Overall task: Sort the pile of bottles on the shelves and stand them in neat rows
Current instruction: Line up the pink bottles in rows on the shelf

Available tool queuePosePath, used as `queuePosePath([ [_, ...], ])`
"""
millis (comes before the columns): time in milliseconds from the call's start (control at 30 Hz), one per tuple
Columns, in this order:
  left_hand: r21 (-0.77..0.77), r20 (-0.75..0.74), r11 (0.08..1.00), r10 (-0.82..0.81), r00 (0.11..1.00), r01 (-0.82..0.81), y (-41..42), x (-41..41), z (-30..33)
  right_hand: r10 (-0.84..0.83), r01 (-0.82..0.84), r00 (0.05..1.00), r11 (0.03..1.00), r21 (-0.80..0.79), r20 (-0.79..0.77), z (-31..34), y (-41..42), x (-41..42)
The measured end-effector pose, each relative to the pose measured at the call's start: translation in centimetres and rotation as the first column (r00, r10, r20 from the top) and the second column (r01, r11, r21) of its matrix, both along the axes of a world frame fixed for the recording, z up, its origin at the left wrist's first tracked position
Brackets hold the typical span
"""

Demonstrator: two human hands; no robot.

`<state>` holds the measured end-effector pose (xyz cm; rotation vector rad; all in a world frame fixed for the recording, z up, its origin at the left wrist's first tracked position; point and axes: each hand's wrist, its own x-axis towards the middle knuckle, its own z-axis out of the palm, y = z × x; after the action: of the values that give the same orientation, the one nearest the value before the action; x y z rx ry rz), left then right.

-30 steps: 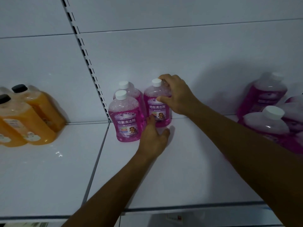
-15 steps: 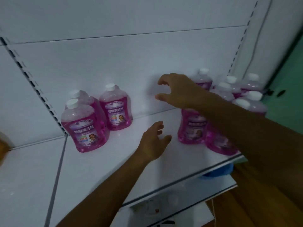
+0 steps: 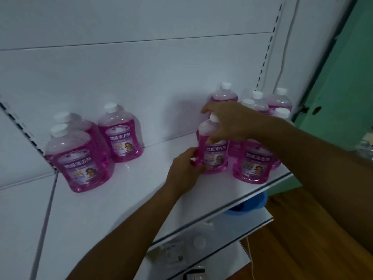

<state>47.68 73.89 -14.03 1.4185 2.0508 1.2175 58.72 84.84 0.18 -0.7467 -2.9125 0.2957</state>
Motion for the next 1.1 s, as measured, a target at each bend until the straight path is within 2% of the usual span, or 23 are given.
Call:
queuePosePath([
  [133,-0.027,-0.008,0.995,0.099,0.995,-0.099,-2.4,-2.1,0.1,0.1,-0.101,0.99,0.995,-0.007,-0.095,-0.2,-1.5,-2.9],
  [300,0.092,0.118,0.947,0.297,0.948,-0.308,-7.0,-5.2,0.4,0.257,-0.261,0.95,0.965,-0.004,-0.175,-0.5,-4.5,-8.4],
  [500,0.208,0.017,0.854,0.484,0.875,-0.477,-11.2,-6.7,0.5,0.402,-0.412,0.883,0.911,0.006,-0.241,-0.4,-7.6,-13.7],
  [833,0.128,-0.166,0.845,0.534,0.829,-0.519,-12.6,-7.7,-0.2,0.486,-0.48,0.855,0.874,0.079,-0.179,-1.2,-9.0,-17.6],
  [933,0.177,-0.163,0.822,0.566,0.808,-0.541,-12.8,-7.1,-0.1,0.474,-0.467,0.86,0.88,0.084,-0.19,-1.5,-9.0,-17.7],
  [1033,0.248,-0.223,0.781,0.622,0.751,-0.573,-12.9,-6.5,-0.2,0.454,-0.444,0.864,0.891,0.093,-0.218,-2.0,-9.1,-17.5],
  [1100,0.283,-0.242,0.788,0.61,0.754,-0.547,-12.9,-6.1,-0.2,0.446,-0.442,0.86,0.894,0.075,-0.248,-2.4,-9.3,-17.2],
])
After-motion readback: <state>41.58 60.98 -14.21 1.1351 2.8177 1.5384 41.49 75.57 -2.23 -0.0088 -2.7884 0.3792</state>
